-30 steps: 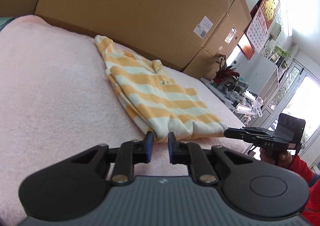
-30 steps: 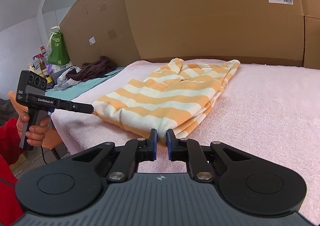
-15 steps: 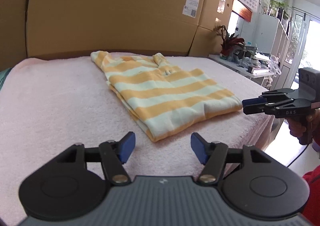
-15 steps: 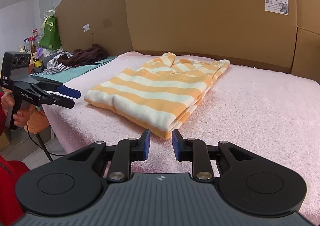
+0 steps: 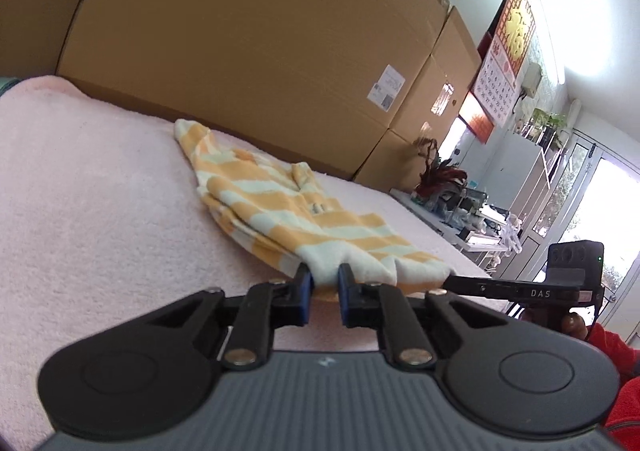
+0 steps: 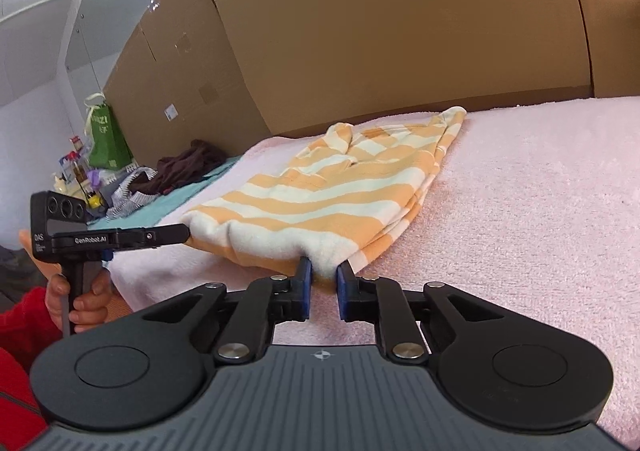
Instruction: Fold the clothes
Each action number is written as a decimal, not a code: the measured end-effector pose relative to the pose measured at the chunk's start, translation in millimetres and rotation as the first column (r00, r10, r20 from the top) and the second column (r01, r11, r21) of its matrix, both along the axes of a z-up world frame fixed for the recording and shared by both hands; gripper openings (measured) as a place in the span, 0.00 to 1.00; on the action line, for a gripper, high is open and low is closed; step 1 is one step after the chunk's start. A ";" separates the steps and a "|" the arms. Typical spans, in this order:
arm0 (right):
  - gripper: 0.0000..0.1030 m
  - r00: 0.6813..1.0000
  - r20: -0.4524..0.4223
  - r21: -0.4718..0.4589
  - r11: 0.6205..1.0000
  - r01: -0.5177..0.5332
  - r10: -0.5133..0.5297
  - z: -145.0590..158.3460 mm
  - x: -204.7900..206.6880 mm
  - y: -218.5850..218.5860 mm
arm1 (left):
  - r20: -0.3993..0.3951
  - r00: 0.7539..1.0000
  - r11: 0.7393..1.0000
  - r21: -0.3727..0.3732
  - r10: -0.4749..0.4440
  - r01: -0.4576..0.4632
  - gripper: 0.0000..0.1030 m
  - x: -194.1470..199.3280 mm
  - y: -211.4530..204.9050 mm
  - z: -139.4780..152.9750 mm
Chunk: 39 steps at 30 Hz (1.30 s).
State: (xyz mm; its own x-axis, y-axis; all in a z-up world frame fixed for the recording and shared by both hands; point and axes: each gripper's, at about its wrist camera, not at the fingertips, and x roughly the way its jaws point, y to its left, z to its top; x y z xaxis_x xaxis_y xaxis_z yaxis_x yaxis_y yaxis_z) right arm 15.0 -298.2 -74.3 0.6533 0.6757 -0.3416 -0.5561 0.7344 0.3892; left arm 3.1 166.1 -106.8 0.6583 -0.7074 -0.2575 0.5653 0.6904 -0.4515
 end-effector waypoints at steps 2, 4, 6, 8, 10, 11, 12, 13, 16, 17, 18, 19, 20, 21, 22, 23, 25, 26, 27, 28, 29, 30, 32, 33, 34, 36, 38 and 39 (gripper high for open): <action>0.14 1.000 -0.008 0.017 1.000 -0.025 0.025 7.0 -5.4 -5.0 | 0.002 1.000 1.000 -0.012 -0.022 0.022 0.11 -9.6 -1.3 4.6; 0.14 0.999 -0.025 0.024 0.999 -0.046 0.046 11.9 -10.9 -8.4 | -0.012 0.999 0.999 -0.016 -0.033 0.033 0.11 -19.7 -1.6 6.3; 0.14 0.997 -0.055 0.036 0.998 -0.053 0.055 13.8 -14.5 -12.5 | -0.034 0.999 0.999 -0.027 -0.027 0.026 0.11 -26.5 1.5 5.5; 0.14 0.994 -0.088 0.061 0.997 -0.051 0.057 14.7 -15.3 -17.4 | -0.062 0.998 0.997 -0.072 -0.016 0.011 0.11 -27.9 7.7 3.9; 0.14 0.993 -0.108 0.108 0.993 -0.042 0.054 17.2 -12.8 -22.4 | -0.073 0.997 0.993 -0.118 -0.007 -0.001 0.11 -24.0 10.7 4.6; 0.14 0.992 -0.117 0.139 0.990 -0.032 0.049 18.7 -9.2 -25.0 | -0.069 0.998 0.991 -0.137 -0.005 -0.004 0.11 -22.1 11.3 5.7; 0.14 0.990 -0.131 0.174 0.985 -0.018 0.041 19.8 -4.0 -27.4 | -0.061 0.998 0.988 -0.157 -0.002 -0.007 0.11 -19.7 11.5 7.5; 0.14 0.988 -0.148 0.211 0.978 -0.001 0.033 20.6 1.8 -29.9 | -0.055 0.998 0.984 -0.175 0.003 -0.012 0.11 -15.6 11.3 9.8; 0.14 0.980 -0.201 0.314 0.948 0.053 0.011 22.6 20.0 -36.8 | -0.051 0.998 0.975 -0.219 0.033 -0.044 0.12 3.4 11.1 17.7; 0.14 0.978 -0.210 0.335 0.940 0.068 0.004 23.3 25.9 -37.4 | -0.050 0.998 0.972 -0.227 0.044 -0.055 0.12 10.2 10.7 20.2; 0.14 0.976 -0.216 0.350 0.933 0.081 -0.004 24.1 31.1 -37.2 | -0.046 0.997 0.972 -0.227 0.057 -0.066 0.12 17.5 9.9 22.5; 0.14 0.976 -0.216 0.356 0.930 0.093 -0.015 24.7 35.4 -35.9 | -0.044 0.997 0.972 -0.223 0.070 -0.078 0.12 24.9 9.0 24.4; 0.14 0.977 -0.214 0.356 0.929 0.102 -0.025 25.3 40.2 -34.1 | -0.046 0.995 0.972 -0.214 0.084 -0.092 0.12 32.3 8.2 25.0; 0.14 0.976 -0.213 0.358 0.927 0.111 -0.035 25.0 45.5 -32.2 | -0.056 0.993 0.972 -0.205 0.100 -0.110 0.13 40.1 7.8 24.3; 0.14 0.976 -0.213 0.361 0.924 0.124 -0.047 23.6 50.4 -30.5 | -0.074 0.990 0.971 -0.199 0.117 -0.130 0.13 48.7 8.0 22.5; 0.14 0.974 -0.216 0.365 0.921 0.139 -0.061 21.8 55.2 -29.4 | -0.092 0.987 0.970 -0.195 0.132 -0.148 0.13 56.7 8.6 20.1; 0.14 0.970 -0.227 0.373 0.911 0.173 -0.091 16.9 64.8 -27.4 | -0.129 0.979 0.963 -0.199 0.157 -0.180 0.13 70.2 10.9 13.3; 0.14 0.967 -0.233 0.372 0.908 0.191 -0.108 14.2 70.0 -27.0 | -0.142 0.976 0.961 -0.200 0.166 -0.192 0.13 76.6 11.1 10.0; 0.14 0.963 -0.239 0.368 0.906 0.208 -0.124 11.4 75.1 -26.7 | -0.155 0.972 0.959 -0.196 0.176 -0.205 0.13 82.8 11.0 6.8; 0.14 0.959 -0.249 0.365 0.903 0.226 -0.139 8.3 80.0 -26.1 | -0.167 0.968 0.958 -0.189 0.186 -0.216 0.13 88.8 10.7 3.6; 0.14 0.954 -0.257 0.359 0.902 0.240 -0.152 5.6 84.7 -25.2 | -0.176 0.965 0.957 -0.184 0.193 -0.224 0.13 94.0 10.0 1.0; 0.14 0.951 -0.264 0.353 0.901 0.253 -0.163 3.3 89.2 -24.3 | -0.180 0.963 0.957 -0.177 0.200 -0.232 0.13 98.7 9.0 -1.2; 0.14 0.943 -0.277 0.340 0.899 0.276 -0.184 -0.3 96.9 -22.8 | -0.189 0.956 0.956 -0.148 0.226 -0.255 0.15 107.1 6.9 -4.8; 0.14 0.940 -0.281 0.334 0.899 0.285 -0.194 -1.6 100.0 -22.1 | -0.197 0.951 0.954 -0.136 0.240 -0.269 0.15 110.7 6.8 -7.1; 0.14 0.936 -0.287 0.325 0.899 0.295 -0.203 -2.4 103.6 -21.5 | -0.207 0.947 0.951 -0.134 0.246 -0.277 0.15 113.7 6.9 -9.8; 0.14 0.928 -0.299 0.306 0.899 0.312 -0.220 -3.0 110.3 -19.9 | -0.225 0.939 0.946 -0.135 0.260 -0.294 0.17 119.4 7.0 -12.8; 0.14 0.917 -0.315 0.282 0.899 0.335 -0.243 -4.2 114.8 -17.9 | -0.227 0.931 0.940 -0.124 0.285 -0.318 0.17 124.1 6.6 -13.3; 0.14 0.909 -0.329 0.265 0.899 0.349 -0.256 -5.5 116.6 -16.7 | -0.228 0.927 0.937 -0.112 0.299 -0.330 0.17 126.7 6.1 -13.6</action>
State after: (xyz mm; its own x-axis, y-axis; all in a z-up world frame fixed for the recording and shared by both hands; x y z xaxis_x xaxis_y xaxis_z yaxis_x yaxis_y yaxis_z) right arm 131.6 -314.9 -79.8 0.7518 0.5618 -0.3453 -0.1609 0.6642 0.7301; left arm 129.8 172.1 -120.4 0.7969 -0.5124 -0.3201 0.2143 0.7351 -0.6432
